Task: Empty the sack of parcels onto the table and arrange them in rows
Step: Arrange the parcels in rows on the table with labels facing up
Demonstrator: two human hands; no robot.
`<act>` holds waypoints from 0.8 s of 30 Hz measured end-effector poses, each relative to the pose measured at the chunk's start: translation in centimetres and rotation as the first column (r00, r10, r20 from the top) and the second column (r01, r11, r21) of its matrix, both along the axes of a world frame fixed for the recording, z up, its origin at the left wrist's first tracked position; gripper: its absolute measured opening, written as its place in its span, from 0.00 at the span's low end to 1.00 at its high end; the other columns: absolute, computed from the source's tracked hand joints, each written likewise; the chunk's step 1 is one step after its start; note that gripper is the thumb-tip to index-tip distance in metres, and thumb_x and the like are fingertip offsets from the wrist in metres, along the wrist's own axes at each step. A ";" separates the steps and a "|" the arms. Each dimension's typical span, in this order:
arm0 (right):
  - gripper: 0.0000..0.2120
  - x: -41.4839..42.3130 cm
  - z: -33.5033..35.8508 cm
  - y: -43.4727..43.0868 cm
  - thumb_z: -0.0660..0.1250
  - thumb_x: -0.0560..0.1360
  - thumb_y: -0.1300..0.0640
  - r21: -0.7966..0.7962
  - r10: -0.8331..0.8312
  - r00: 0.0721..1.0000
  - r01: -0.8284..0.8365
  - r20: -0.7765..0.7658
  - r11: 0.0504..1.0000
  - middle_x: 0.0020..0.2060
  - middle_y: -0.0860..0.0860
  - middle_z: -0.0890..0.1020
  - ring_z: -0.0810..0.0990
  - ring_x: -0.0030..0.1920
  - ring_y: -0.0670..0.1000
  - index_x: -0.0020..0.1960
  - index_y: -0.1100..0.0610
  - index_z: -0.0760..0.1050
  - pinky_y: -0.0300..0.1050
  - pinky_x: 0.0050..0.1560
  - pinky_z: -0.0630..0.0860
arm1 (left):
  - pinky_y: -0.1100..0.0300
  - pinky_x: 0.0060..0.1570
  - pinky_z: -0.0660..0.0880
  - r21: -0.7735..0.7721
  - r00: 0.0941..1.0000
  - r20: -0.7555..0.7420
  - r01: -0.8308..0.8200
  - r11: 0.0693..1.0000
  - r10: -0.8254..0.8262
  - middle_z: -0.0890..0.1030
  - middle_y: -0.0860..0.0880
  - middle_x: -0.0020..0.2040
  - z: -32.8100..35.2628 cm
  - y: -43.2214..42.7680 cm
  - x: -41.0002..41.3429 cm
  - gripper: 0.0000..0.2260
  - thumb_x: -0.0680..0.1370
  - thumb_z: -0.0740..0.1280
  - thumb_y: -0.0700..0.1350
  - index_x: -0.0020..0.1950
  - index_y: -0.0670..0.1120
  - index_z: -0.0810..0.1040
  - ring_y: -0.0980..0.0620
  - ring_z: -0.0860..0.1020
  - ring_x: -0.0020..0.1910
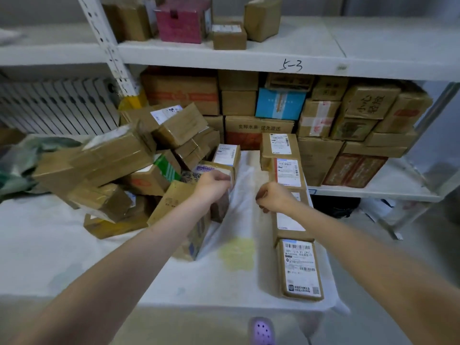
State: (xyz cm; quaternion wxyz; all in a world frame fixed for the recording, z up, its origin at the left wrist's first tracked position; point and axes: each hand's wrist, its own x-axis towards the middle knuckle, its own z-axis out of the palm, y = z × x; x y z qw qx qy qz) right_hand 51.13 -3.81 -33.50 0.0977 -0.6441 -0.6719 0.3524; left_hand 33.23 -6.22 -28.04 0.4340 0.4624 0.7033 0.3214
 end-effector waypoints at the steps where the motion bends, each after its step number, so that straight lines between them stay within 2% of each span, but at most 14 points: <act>1: 0.05 -0.4 0.2 0.6 0.65 0.76 0.60 0.010 0.006 1.000 -0.006 -0.003 1.000 0.38 0.55 0.84 0.85 0.35 0.51 0.45 0.58 0.80 0.47 0.37 0.81 | 0.60 0.38 0.74 0.026 1.000 -0.029 0.002 1.000 -0.001 0.79 0.47 0.39 0.6 0.4 -0.3 0.05 0.76 0.68 0.40 0.50 0.45 0.80 0.49 0.79 0.40; 3: 0.05 -1.8 0.8 3.0 0.66 0.76 0.60 0.047 0.019 0.999 -0.018 -0.025 0.999 0.38 0.54 0.84 0.84 0.35 0.50 0.43 0.55 0.78 0.46 0.35 0.80 | 0.59 0.41 0.77 0.086 0.994 -0.109 0.008 0.996 0.001 0.80 0.48 0.44 2.0 2.4 -1.2 0.06 0.76 0.68 0.41 0.53 0.46 0.79 0.51 0.79 0.42; 5: 0.04 -3.2 1.1 6.1 0.66 0.75 0.59 0.088 0.034 0.998 -0.029 -0.050 0.996 0.39 0.52 0.83 0.84 0.38 0.51 0.42 0.53 0.76 0.48 0.40 0.81 | 0.56 0.49 0.78 0.158 0.986 -0.164 0.003 0.987 0.023 0.81 0.48 0.50 3.3 4.7 -2.2 0.08 0.77 0.67 0.41 0.56 0.46 0.79 0.50 0.79 0.49; 6: 0.02 -4.0 1.0 7.6 0.66 0.75 0.58 0.108 0.046 0.997 -0.040 -0.059 0.993 0.41 0.51 0.82 0.84 0.41 0.51 0.45 0.52 0.76 0.50 0.43 0.81 | 0.54 0.52 0.78 0.182 0.982 -0.186 -0.005 0.983 0.039 0.81 0.48 0.51 3.7 5.6 -2.8 0.09 0.77 0.68 0.41 0.57 0.46 0.79 0.50 0.79 0.51; 8: 0.11 -5.7 1.0 9.9 0.68 0.74 0.58 0.135 0.052 0.995 -0.040 -0.089 0.990 0.46 0.52 0.81 0.81 0.46 0.52 0.56 0.55 0.75 0.51 0.48 0.80 | 0.54 0.55 0.77 0.208 0.971 -0.233 -0.008 0.978 0.057 0.81 0.48 0.52 4.4 6.9 -3.8 0.10 0.77 0.68 0.42 0.58 0.46 0.79 0.50 0.79 0.52; 10: 0.20 -7.8 1.2 13.2 0.70 0.74 0.58 0.174 0.059 0.992 -0.038 -0.113 0.984 0.52 0.53 0.79 0.79 0.51 0.53 0.64 0.56 0.71 0.51 0.52 0.79 | 0.56 0.52 0.76 0.231 0.951 -0.296 -0.017 0.973 0.087 0.79 0.49 0.50 5.2 8.9 -5.3 0.10 0.77 0.68 0.43 0.58 0.46 0.78 0.51 0.78 0.52; 13: 0.27 -10.3 2.2 15.5 0.72 0.72 0.58 0.334 0.112 0.990 -0.077 -0.086 0.939 0.62 0.54 0.74 0.75 0.60 0.56 0.68 0.54 0.66 0.53 0.57 0.76 | 0.63 0.46 0.73 0.269 0.921 -0.375 0.006 0.963 0.100 0.77 0.51 0.51 6.4 10.3 -7.2 0.10 0.77 0.67 0.43 0.58 0.46 0.78 0.53 0.76 0.52; 16: 0.32 -13.7 2.9 18.2 0.71 0.72 0.59 0.529 0.209 0.970 -0.243 0.126 0.813 0.67 0.54 0.68 0.69 0.66 0.57 0.72 0.54 0.61 0.52 0.61 0.72 | 0.62 0.47 0.70 0.293 0.875 -0.467 0.017 0.956 0.128 0.77 0.50 0.54 7.5 11.9 -9.5 0.11 0.76 0.67 0.41 0.59 0.46 0.78 0.53 0.76 0.53; 19: 0.33 -16.9 4.1 20.0 0.66 0.75 0.57 0.655 0.259 0.894 -0.446 0.367 0.610 0.74 0.51 0.61 0.59 0.73 0.54 0.76 0.52 0.54 0.54 0.72 0.59 | 0.63 0.47 0.68 0.322 0.837 -0.516 -0.009 0.947 0.183 0.77 0.48 0.57 8.1 13.3 -11.6 0.12 0.74 0.68 0.41 0.58 0.48 0.79 0.56 0.75 0.47; 22: 0.34 -18.6 4.7 20.7 0.60 0.79 0.57 0.583 0.312 0.764 -0.637 0.565 0.504 0.78 0.53 0.50 0.48 0.77 0.54 0.78 0.53 0.45 0.58 0.75 0.48 | 0.63 0.48 0.69 0.339 0.823 -0.526 -0.029 0.940 0.215 0.77 0.47 0.58 8.5 14.3 -13.0 0.13 0.74 0.68 0.42 0.58 0.48 0.79 0.57 0.74 0.45; 24: 0.34 -19.6 4.4 20.8 0.60 0.78 0.57 0.559 0.300 0.726 -0.675 0.619 0.481 0.78 0.54 0.51 0.48 0.77 0.54 0.79 0.54 0.45 0.59 0.74 0.48 | 0.61 0.50 0.70 0.338 0.825 -0.524 -0.026 0.941 0.211 0.77 0.47 0.58 8.4 14.7 -14.0 0.13 0.74 0.68 0.42 0.59 0.48 0.79 0.56 0.75 0.47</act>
